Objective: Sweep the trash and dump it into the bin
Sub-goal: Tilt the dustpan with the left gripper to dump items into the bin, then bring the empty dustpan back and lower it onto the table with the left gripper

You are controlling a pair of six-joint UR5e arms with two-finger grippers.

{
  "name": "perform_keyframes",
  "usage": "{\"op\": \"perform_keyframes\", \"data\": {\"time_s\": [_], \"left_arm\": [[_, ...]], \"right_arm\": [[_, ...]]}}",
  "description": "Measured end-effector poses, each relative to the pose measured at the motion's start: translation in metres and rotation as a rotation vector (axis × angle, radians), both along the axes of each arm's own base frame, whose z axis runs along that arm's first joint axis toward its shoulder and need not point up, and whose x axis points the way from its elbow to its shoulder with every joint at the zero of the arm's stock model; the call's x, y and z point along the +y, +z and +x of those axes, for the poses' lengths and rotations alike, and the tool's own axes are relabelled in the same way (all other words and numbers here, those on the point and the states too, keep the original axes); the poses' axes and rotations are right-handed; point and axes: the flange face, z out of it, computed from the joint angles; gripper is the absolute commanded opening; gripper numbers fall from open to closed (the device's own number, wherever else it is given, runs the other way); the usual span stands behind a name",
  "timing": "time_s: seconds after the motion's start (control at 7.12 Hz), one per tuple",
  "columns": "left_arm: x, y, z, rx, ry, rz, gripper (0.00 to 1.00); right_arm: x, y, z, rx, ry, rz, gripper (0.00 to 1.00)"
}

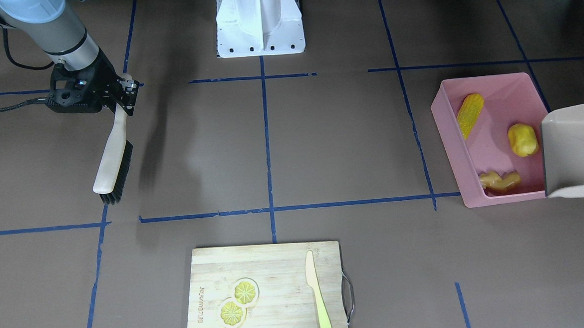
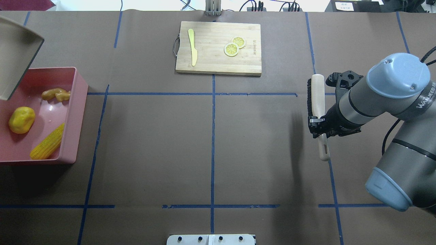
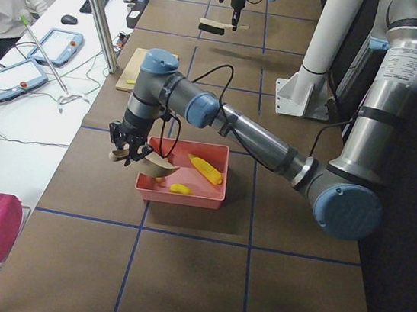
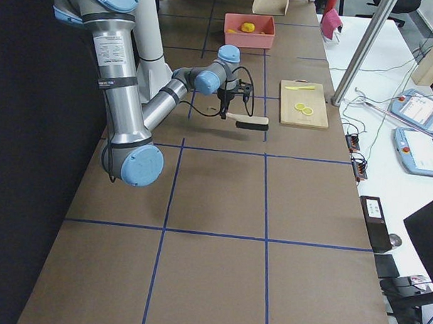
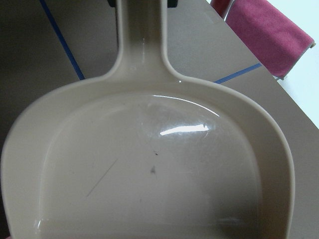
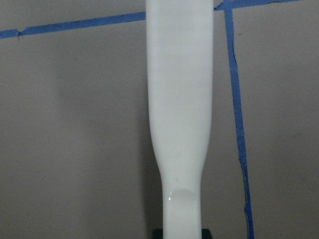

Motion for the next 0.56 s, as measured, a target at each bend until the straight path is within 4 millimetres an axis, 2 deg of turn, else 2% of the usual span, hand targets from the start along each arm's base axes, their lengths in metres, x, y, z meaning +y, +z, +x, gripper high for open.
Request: {"op": "perform_keyframes", "data": {"time_s": [0.14, 0.28, 0.42, 0.56], "left_arm": [[-0.007, -0.039, 0.007, 0.079, -0.054, -0.052, 0.02], [-0.009, -0.07, 0.029, 0.164, -0.093, -0.109, 0.02], [-0.004, -0.094, 0.081, 0.238, -0.106, -0.178, 0.02], [0.008, -0.115, 0.144, 0.287, -0.1, -0.242, 0.02]], "right_arm": [[0.002, -0.003, -0.005, -0.001, -0.003, 0.006, 0.01], [0.005, -0.005, -0.009, -0.001, -0.004, 0.01, 0.01], [0.006, -0.006, -0.011, 0.002, -0.001, 0.013, 0.01], [0.007, -0.007, -0.012, 0.003, 0.001, 0.015, 0.01]]}}
